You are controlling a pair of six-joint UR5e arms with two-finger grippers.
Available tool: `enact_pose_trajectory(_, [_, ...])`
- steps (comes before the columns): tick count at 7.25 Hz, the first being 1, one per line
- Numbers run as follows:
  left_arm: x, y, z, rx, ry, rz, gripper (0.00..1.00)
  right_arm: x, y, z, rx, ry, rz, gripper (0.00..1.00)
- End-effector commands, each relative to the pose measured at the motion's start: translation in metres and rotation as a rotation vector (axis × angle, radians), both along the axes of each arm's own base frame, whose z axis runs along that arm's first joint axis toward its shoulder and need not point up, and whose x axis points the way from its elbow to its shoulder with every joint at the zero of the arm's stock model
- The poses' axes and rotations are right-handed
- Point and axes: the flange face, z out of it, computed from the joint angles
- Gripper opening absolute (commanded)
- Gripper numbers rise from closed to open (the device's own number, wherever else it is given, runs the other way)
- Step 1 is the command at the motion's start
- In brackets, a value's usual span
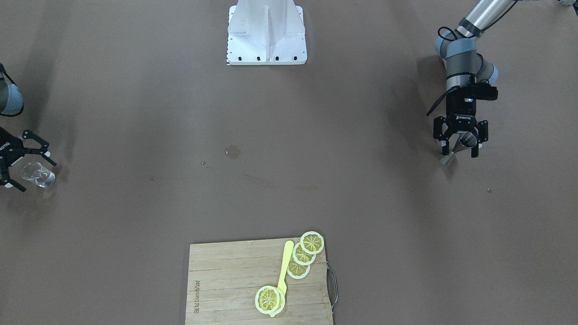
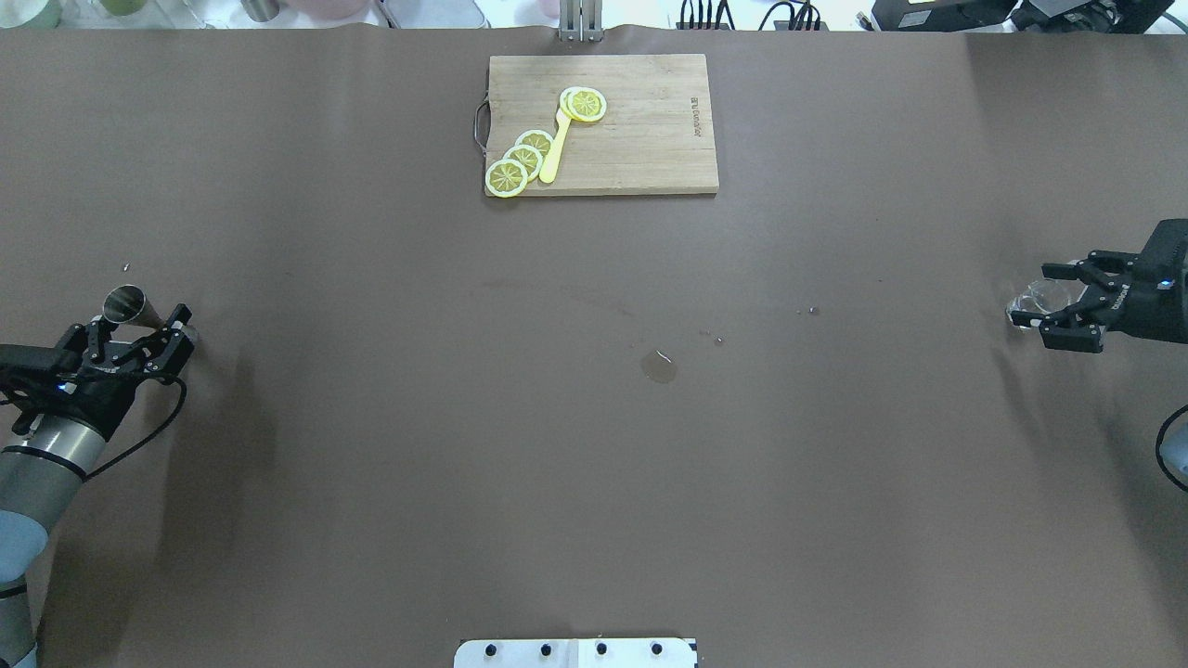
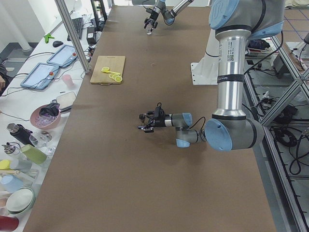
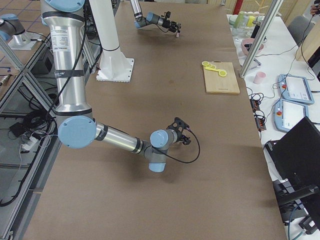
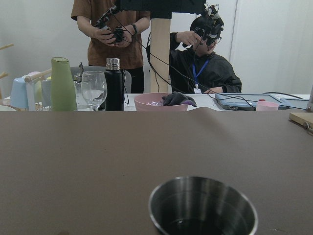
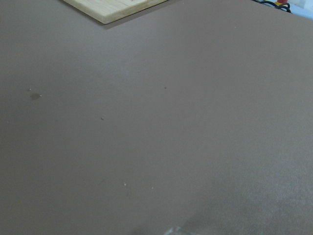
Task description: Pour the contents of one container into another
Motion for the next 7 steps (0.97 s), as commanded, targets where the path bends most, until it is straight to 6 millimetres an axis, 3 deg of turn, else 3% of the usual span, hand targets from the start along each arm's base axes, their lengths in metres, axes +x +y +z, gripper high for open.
enact_pose_trajectory(1, [0.005,0.001,0.001,-0.001,-0.004,0.005,0.88,-0.006,0.002,0.003,-0.004,0.005,-0.003,0.73])
enact_pose_trajectory(3, [0.008,0.0,0.0,0.0,-0.002,0.007,0.88,-0.006,0.003,0.004,-0.006,0.007,-0.004,0.51])
enact_pose_trajectory(4, [0.008,0.0,-0.001,0.002,0.0,0.007,0.87,-0.005,0.003,0.007,-0.009,0.01,-0.005,0.18])
enact_pose_trajectory(5, [0.008,0.0,-0.001,0.001,0.0,0.007,0.84,-0.006,0.003,0.004,-0.003,0.007,-0.009,0.0])
enact_pose_trajectory(6, [0.008,0.0,-0.001,0.001,-0.004,0.007,0.72,-0.006,0.003,-0.001,0.003,-0.001,-0.013,0.0])
enact_pose_trajectory(7, [0.01,0.002,0.0,0.0,-0.007,0.013,0.4,-0.006,0.002,-0.007,0.016,-0.009,-0.019,0.0])
